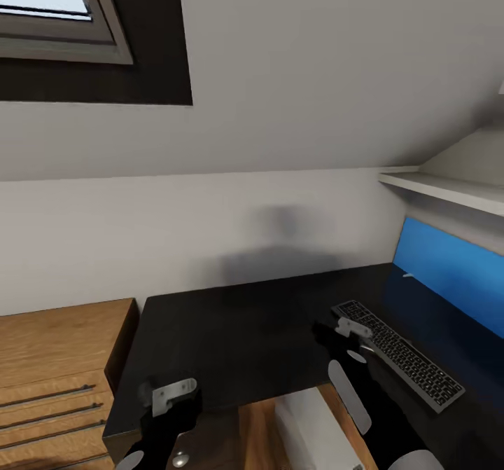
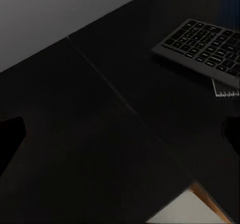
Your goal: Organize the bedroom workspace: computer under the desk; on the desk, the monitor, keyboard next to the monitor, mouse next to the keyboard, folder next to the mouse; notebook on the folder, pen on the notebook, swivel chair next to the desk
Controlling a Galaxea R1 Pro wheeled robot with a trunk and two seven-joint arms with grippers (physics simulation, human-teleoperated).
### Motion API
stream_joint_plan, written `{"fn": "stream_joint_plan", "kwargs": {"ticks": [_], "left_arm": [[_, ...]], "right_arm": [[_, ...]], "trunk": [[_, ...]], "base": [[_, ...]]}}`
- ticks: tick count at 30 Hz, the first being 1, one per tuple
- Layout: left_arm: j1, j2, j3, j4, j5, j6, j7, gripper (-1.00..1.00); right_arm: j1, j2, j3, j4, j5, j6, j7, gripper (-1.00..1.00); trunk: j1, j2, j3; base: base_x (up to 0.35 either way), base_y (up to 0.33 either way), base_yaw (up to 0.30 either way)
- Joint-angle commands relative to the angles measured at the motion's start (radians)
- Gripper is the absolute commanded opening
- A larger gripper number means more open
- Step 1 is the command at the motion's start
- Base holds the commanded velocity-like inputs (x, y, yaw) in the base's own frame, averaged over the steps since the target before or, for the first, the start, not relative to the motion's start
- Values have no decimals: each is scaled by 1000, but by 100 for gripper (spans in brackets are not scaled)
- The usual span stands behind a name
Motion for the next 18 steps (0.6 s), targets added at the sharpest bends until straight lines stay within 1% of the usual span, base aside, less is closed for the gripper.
{"fn": "stream_joint_plan", "kwargs": {"ticks": [1,12,13,18], "left_arm": [[0,0,-1,-2,10,3,8,100],[0,0,5,-6,11,3,8,100],[0,0,6,-9,13,3,8,100],[0,0,7,-10,13,3,8,100]], "right_arm": [[0,0,2,0,-4,4,-7,100],[0,2,8,6,-4,4,-5,100],[0,4,14,6,-5,4,-5,100],[0,5,15,6,-5,4,-5,100]], "trunk": [[0,-1,0],[0,-1,0],[0,-1,0],[0,-1,0]], "base": [[0,0,-290],[0,0,-292],[197,0,-115],[256,0,-49]]}}
